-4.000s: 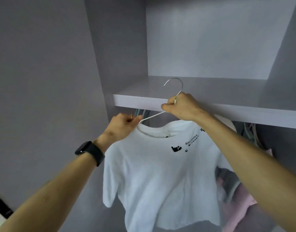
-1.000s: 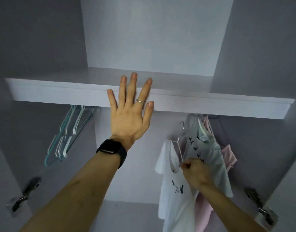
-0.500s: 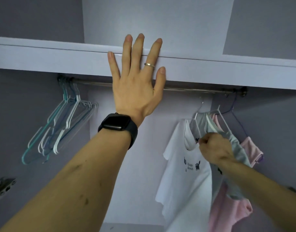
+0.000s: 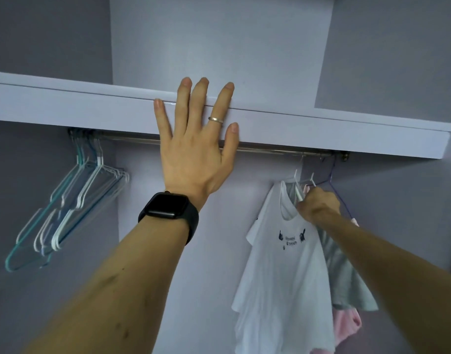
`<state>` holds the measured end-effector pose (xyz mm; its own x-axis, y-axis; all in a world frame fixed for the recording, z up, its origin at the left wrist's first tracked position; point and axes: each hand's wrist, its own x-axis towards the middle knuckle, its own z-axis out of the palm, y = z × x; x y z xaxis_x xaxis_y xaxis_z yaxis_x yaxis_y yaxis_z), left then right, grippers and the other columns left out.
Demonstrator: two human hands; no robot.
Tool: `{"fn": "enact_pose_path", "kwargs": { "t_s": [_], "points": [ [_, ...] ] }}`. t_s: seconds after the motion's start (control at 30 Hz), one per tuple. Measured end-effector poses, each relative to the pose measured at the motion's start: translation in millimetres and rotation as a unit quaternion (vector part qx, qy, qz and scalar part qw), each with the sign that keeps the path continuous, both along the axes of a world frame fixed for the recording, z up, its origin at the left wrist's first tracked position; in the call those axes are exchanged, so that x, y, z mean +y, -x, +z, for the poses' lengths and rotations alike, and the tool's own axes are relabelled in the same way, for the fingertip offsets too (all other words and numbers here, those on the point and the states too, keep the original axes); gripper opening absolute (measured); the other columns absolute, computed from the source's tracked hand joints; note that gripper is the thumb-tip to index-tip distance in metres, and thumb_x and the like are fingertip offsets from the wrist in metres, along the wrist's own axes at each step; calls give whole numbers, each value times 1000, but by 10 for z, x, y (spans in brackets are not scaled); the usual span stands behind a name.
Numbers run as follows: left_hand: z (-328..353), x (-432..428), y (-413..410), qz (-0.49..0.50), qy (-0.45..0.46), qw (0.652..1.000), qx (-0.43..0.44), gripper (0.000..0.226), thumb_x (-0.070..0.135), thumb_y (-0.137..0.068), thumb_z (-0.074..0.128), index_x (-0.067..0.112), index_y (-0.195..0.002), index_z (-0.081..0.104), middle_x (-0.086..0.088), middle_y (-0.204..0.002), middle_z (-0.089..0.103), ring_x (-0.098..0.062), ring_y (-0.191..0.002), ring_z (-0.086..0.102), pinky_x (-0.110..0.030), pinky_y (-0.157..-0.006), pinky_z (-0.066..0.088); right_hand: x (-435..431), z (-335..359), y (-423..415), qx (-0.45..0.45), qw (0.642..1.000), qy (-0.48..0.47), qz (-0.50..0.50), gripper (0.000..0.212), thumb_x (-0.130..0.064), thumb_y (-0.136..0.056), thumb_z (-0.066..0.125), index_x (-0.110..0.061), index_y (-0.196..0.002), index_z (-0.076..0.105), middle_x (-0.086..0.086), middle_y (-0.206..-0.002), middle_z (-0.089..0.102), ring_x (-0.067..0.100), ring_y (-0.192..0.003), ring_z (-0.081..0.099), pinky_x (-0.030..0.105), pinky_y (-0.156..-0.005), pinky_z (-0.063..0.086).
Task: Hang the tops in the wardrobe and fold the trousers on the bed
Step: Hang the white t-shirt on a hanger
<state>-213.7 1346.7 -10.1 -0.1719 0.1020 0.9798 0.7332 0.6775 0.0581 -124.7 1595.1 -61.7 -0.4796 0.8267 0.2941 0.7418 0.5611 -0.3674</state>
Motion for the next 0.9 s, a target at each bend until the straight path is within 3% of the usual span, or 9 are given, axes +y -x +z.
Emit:
{"fn": "enact_pose_path", "kwargs": {
  "t_s": [0.17,0.33,0.47,0.57,0.7,0.8,0.9],
  "points": [
    [5,34,24,9,-12,1000,10,55,44,-104,30,34,-158,26,-4,-161,30,-27,-154,15,-54,-122,-2,162,-85,-38,-9,1000,-22,-15,31,-18,-96,54,-3,-122,62,21,-118,64,39,-109,63,41,-88,54],
    [0,34,9,2,0,1000,-11,55,43,-104,36,32,-157,30,-6,-158,35,-29,-152,19,-58,-121,4,56,83,-189,-83,996,-2,17,50,-54,-97,50,-13,-121,66,16,-125,65,36,-117,61,37,-94,50],
    [20,-17,-87,12,28,997,-65,55,43,-104,37,29,-157,33,-8,-160,34,-31,-152,20,-60,-121,6,-216,423,-533,-93,992,31,76,37,-43,-99,50,-19,-118,70,9,-124,68,33,-118,61,35,-96,49],
    [62,-85,-235,19,74,990,-122,55,43,-106,34,29,-158,28,-8,-163,27,-31,-154,15,-62,-121,6,-547,599,-894,-46,986,92,133,27,-38,-97,55,-22,-109,73,3,-113,70,32,-110,63,30,-87,46],
    [248,-274,-470,-28,107,972,-207,64,33,-102,43,31,-160,18,-9,-168,10,-31,-155,3,-66,-120,3,-1001,689,-1461,106,962,162,194,19,-37,-95,64,-32,-110,74,-13,-104,68,10,-99,61,21,-91,42],
    [230,-445,-791,-72,107,965,-230,79,21,-90,57,33,-159,21,-8,-168,6,-31,-155,6,-62,-120,3,-1288,602,-1894,207,940,143,232,13,-31,-94,69,-32,-106,75,-20,-101,70,-4,-92,61,10,-87,43],
    [-188,-603,-1210,-104,86,950,-283,77,21,-90,61,32,-158,28,-6,-167,13,-30,-154,14,-61,-121,9,-1510,303,-2269,264,921,102,269,11,-24,-94,69,-29,-103,74,-28,-101,66,-15,-95,59,2,-83,42]
  ]
}}
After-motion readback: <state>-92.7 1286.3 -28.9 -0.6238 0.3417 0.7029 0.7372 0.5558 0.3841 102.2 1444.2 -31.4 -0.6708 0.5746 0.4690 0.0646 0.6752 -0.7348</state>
